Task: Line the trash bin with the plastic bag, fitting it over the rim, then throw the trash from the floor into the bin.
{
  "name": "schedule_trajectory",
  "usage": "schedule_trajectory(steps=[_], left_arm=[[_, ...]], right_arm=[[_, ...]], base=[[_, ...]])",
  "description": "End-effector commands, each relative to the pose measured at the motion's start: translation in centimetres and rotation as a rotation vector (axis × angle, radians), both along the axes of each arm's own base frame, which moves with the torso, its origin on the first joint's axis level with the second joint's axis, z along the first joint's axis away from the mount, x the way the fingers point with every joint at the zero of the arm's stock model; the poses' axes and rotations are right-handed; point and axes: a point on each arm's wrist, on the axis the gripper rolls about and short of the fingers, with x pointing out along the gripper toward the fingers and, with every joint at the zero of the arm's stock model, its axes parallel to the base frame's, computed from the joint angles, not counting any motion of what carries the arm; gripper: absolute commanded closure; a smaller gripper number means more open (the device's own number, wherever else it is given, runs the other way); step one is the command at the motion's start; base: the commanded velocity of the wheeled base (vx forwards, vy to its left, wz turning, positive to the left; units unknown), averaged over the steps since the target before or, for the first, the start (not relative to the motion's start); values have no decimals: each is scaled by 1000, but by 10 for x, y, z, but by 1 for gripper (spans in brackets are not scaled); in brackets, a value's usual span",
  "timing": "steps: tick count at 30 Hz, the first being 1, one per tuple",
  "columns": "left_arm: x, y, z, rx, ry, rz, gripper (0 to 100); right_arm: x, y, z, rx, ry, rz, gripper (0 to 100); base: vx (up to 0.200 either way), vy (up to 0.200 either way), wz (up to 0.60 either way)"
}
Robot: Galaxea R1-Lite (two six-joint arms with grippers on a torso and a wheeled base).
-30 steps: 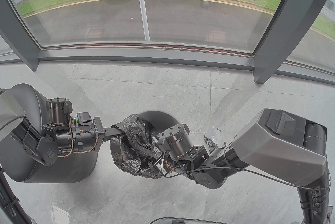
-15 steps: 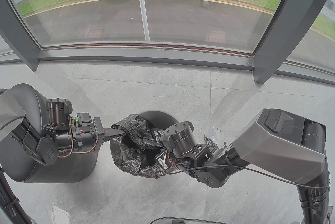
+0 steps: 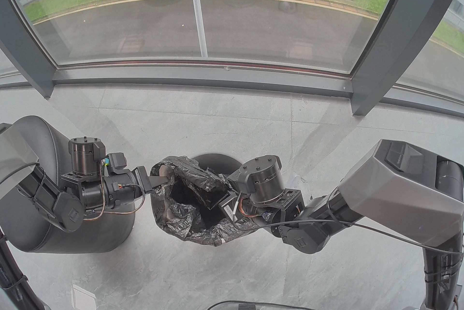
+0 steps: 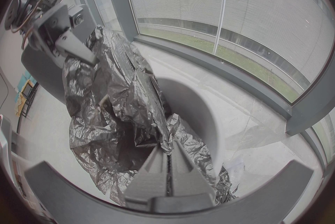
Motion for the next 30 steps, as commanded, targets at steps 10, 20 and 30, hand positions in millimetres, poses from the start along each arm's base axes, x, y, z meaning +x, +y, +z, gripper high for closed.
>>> schedule_trajectory(steps=[10,20,30], left_arm=[[20,2,-6,102,-84,9,100],[36,4,-20,122,-78,10,100],[53,10,-25,125,-92,33,100]], right_arm=[[41,-17,32,97,-89,-90,100],[64,-19,17,96,-93,-115,100],[76,-17,22,115,-118,-122,100]], base=[[0,0,0],[0,0,0],[0,0,0]])
